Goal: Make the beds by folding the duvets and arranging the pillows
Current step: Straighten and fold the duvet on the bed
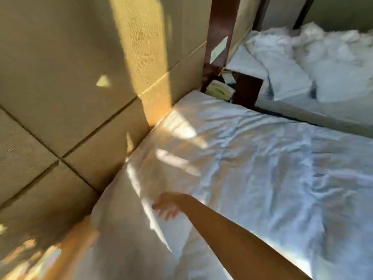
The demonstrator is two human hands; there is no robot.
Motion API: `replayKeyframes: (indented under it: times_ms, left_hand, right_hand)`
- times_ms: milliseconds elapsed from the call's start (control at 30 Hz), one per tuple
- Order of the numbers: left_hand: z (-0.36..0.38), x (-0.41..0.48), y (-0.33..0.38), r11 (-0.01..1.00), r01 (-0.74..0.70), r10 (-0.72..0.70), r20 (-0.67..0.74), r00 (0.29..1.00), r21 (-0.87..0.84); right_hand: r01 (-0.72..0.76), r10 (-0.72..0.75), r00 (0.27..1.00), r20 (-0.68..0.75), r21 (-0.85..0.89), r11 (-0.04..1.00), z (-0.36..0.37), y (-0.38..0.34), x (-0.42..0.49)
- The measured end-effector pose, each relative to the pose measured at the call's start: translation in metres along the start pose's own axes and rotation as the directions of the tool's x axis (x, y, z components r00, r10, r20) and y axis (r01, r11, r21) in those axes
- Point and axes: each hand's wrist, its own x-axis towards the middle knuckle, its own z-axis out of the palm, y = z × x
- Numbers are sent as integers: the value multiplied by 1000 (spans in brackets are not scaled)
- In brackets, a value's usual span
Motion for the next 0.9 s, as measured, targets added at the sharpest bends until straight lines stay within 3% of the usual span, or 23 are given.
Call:
replayKeyframes:
  times_ms: [33, 67, 167, 200, 267, 300, 367, 433, 533, 667, 900]
  left_hand:
    - [14, -8, 5, 999, 42, -43, 86, 995, 15]
    - [29, -20, 8, 996, 75, -81, 158, 984, 43]
    - [59, -37, 37, 991, 112, -100, 152, 983, -73]
    - [66, -42, 52, 993, 80, -67, 140, 988, -86]
    - [79, -61, 76, 999, -42, 35, 300, 953, 18]
    - [82, -72, 92, 994, -100, 110, 294, 949, -47]
    - [81, -106, 129, 976, -216, 215, 123, 969, 2]
    - [81, -149, 177, 911, -403, 400, 51, 915, 87]
    - [88, -221, 252, 756, -641, 616, 184, 766, 135]
    - [104, -336, 345, 584, -796, 750, 270, 604, 158]
    - [177, -549, 470, 466, -880, 799, 384, 463, 92]
  right_hand:
    - [-41, 46, 999, 26, -168, 985, 10, 27, 5]
    - [-71, 69, 997, -18, -209, 975, 13, 50, 4]
    - [-73, -56, 958, -283, -426, 902, -13, 110, -31]
    - [-108, -84, 928, -363, -478, 872, -24, 132, -43]
    - [-195, -112, 853, -510, -510, 838, -42, 177, -73]
    - [-241, -99, 820, -564, -497, 834, -48, 200, -92]
    - [-348, -24, 776, -630, -459, 817, -54, 245, -136]
    - [-457, 116, 757, -643, -395, 797, -49, 293, -185]
    - [-582, 320, 695, -644, -242, 776, -26, 371, -267]
    - [-653, 465, 603, -647, -66, 755, 7, 468, -394]
    - [-683, 508, 428, -747, 100, 723, 62, 629, -614]
